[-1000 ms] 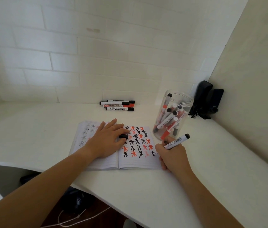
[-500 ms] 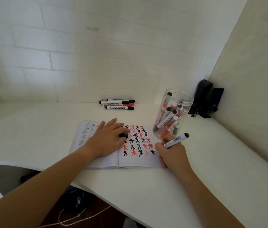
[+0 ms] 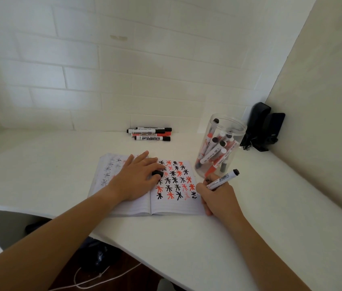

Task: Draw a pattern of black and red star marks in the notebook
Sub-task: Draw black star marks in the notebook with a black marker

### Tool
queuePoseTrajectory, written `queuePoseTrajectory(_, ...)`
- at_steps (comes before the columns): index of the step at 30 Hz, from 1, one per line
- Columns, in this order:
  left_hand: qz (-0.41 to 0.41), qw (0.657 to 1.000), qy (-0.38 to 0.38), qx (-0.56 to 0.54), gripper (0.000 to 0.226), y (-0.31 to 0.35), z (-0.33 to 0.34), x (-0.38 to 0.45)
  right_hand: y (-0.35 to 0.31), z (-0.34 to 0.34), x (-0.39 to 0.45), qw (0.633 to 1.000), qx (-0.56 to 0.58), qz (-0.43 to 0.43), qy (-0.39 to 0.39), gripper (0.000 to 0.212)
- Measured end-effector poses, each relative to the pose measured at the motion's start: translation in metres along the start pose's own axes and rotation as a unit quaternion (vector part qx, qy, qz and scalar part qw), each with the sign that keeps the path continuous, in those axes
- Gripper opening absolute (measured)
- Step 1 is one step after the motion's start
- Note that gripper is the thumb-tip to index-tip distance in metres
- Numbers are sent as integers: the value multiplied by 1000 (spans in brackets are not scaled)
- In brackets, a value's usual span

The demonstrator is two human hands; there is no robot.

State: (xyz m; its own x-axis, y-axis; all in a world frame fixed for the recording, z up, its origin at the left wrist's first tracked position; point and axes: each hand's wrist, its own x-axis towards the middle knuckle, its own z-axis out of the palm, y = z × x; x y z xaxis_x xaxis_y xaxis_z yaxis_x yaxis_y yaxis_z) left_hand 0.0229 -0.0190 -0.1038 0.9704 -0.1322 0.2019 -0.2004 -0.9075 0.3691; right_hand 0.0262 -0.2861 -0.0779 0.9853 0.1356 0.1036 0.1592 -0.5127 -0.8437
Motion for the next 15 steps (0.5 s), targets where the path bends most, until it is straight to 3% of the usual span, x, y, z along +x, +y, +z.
queuePoseTrajectory(4,2,999,19,-33,50,1,-1,-1,-1,0,-2,1000,21,-9,-19,25)
queuePoseTrajectory(9,87,982,155,-60,21,1,-3,-2,-9,-2,1,990,97,-99,24,26)
queuePoseTrajectory(14,109,977,171,-73,20,4,-4,-3,-22,2,-11,983,141,-109,-40,5)
queuePoseTrajectory(15,115,976,168,-83,20,4,-5,-4,-22,4,-13,981,158,-102,-55,9)
